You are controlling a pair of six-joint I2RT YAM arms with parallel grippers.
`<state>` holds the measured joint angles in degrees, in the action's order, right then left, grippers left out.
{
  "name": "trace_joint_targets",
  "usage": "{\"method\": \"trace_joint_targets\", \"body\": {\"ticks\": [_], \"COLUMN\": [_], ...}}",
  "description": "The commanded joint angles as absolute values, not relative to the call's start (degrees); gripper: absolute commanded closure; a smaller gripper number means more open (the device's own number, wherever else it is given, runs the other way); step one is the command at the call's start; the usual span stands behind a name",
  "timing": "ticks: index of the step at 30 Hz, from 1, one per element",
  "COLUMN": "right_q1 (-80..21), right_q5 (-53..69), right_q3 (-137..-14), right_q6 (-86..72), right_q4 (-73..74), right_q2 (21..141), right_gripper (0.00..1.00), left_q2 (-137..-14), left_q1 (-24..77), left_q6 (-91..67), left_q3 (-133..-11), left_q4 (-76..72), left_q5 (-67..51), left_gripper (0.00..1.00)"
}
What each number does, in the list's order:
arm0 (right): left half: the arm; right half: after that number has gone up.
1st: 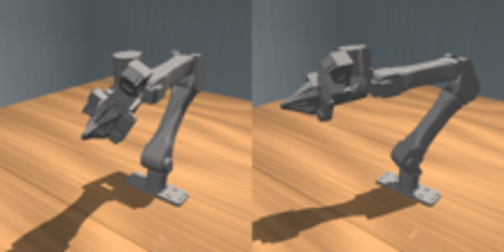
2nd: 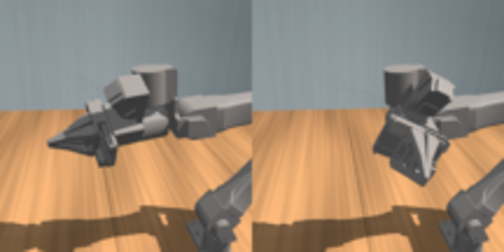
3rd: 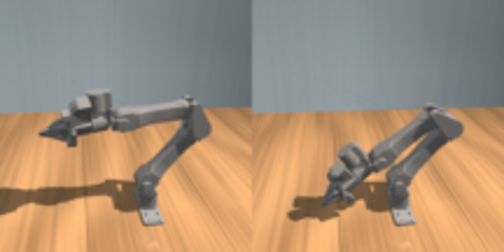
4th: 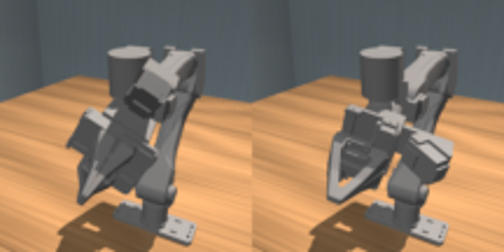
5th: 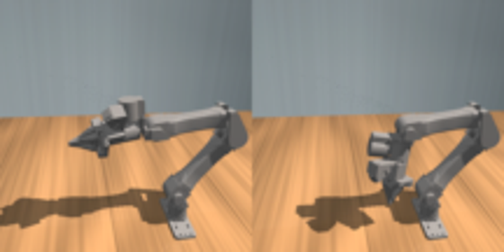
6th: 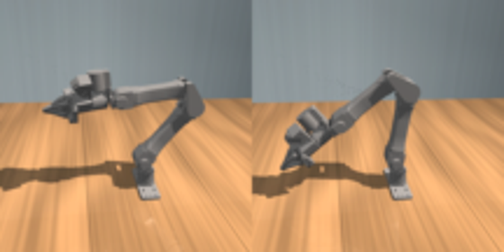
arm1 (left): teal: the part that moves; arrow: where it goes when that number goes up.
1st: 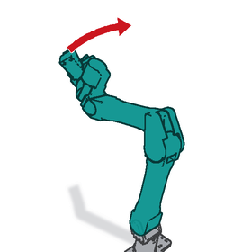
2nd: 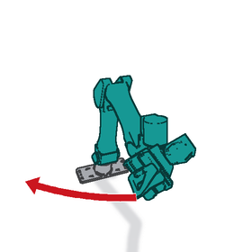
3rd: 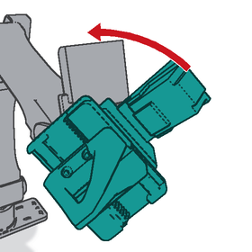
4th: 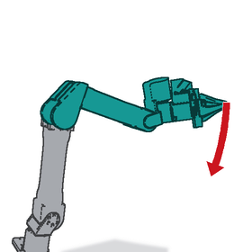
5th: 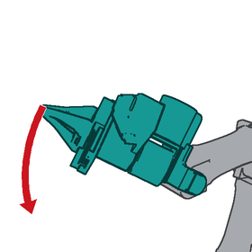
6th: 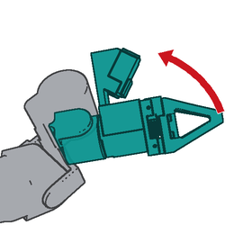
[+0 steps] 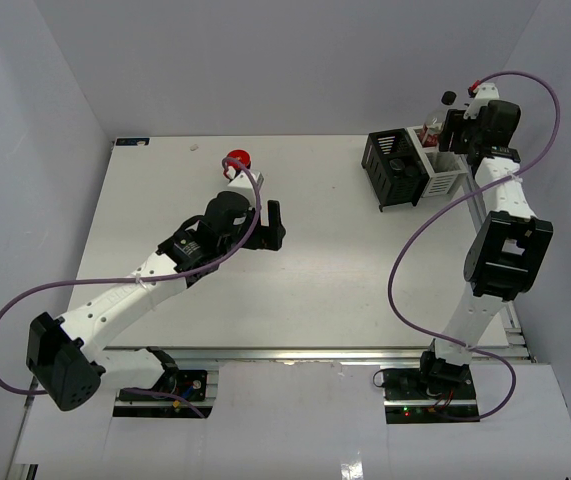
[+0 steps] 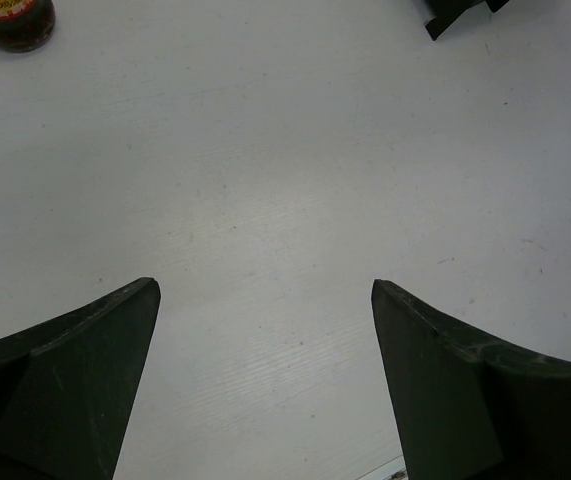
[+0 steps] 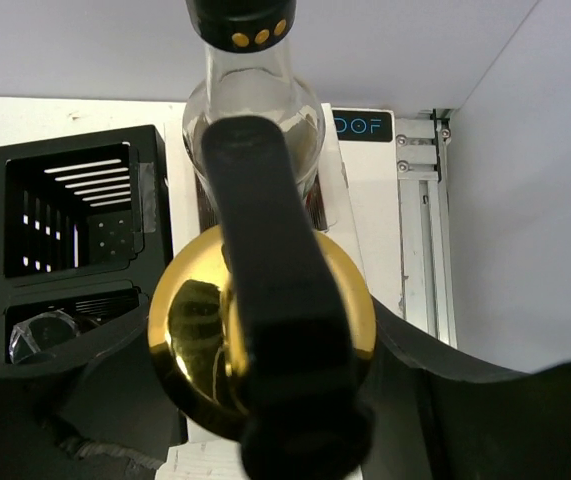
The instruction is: Organize the condiment bottles
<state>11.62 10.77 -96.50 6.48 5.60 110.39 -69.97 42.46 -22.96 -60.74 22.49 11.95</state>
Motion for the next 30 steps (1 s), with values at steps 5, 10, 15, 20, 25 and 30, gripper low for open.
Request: {"method": "trace_joint_targets", "body": {"ticks": [5, 10, 15, 20, 25, 30], "right_q1": [11.9, 11.9, 11.9, 11.8, 10.2, -3.1], "right_q5": [12.9, 11.1, 7.5, 3.5, 9.0, 10.2], "right_q3": [-100.0, -100.6, -99.3, -104.8, -105.6, -108.4], "right_q6": [6.5, 6.0, 3.2, 1.3, -2.5, 0.6], "right_q4": [3.0, 4.7, 5.7, 15.8, 19.1, 20.4], "right_q2": [110.1, 108.2, 102.8, 100.6, 96.8, 96.2], "right_gripper": [0.23, 0.09, 0.08, 0.10, 0.10, 0.10], "left_q2": [-70.2, -69.8, -73.2, -75.2, -77.3, -73.1], "left_q1": [42.1, 40.9, 34.2, 28.9, 20.7, 11.7], "left_q6": [-23.6, -24.1, -24.0, -23.6, -23.4, -24.7], "left_q3": [-63.1, -63.2, -67.4, -70.0, -71.5, -66.7], "left_q4": [22.8, 22.5, 23.5, 24.4, 25.9, 26.8], "left_q5": [10.9, 10.6, 5.6, 1.7, -2.0, -5.4], "left_gripper": [0.02, 0.02, 0.02, 0.02, 0.02, 0.02]}}
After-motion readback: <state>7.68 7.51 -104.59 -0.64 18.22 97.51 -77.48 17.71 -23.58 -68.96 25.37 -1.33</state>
